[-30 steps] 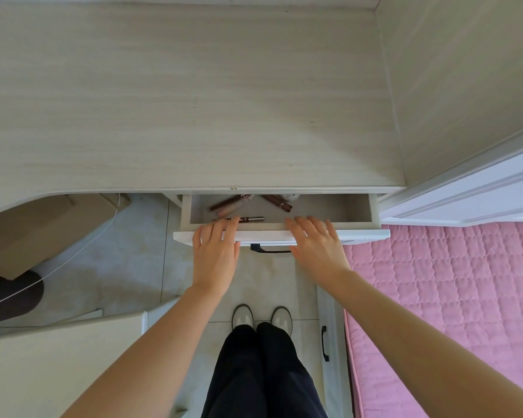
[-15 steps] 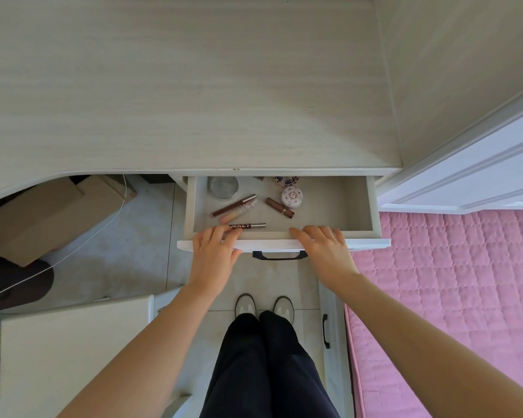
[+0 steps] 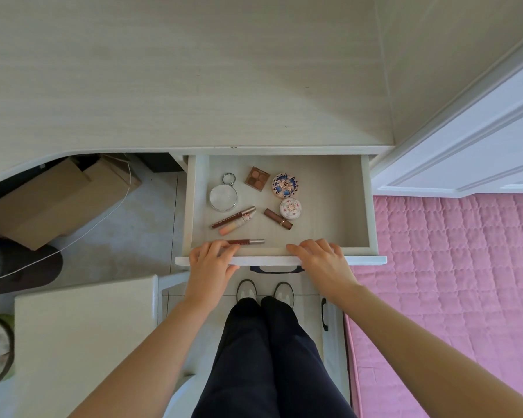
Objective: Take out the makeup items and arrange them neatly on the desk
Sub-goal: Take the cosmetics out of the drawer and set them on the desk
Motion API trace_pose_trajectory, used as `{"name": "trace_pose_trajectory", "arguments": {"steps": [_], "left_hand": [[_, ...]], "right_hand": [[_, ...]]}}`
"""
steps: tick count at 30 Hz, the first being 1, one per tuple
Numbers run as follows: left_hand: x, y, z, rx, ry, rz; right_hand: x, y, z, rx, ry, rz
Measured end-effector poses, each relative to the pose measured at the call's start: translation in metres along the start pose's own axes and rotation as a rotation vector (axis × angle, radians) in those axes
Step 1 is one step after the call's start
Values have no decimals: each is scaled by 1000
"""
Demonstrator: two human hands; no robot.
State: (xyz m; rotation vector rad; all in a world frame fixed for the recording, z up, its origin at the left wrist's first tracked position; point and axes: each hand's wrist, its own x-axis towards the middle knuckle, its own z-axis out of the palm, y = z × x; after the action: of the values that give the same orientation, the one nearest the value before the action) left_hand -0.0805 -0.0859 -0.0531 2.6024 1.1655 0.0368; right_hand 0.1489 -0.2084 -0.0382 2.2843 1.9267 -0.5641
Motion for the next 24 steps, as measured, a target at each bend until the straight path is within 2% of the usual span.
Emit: {"name": "trace_pose_trajectory", "arguments": {"steps": [6, 13, 16, 20, 24], "left_hand": [[-9, 5, -3, -20, -60, -33], [5, -1, -14, -5, -148, 28], [23, 1, -20, -137, -199, -43], [60, -3, -13, -264, -148, -213], [97, -7, 5, -233, -164, -342]], "right_hand": [[-7, 3, 0, 66, -53, -53], [6, 15, -18, 176, -222, -105], [18, 21, -26, 270, -237, -41], [46, 29, -32, 284, -194, 1], [81, 34, -26, 340, -160, 109]]}}
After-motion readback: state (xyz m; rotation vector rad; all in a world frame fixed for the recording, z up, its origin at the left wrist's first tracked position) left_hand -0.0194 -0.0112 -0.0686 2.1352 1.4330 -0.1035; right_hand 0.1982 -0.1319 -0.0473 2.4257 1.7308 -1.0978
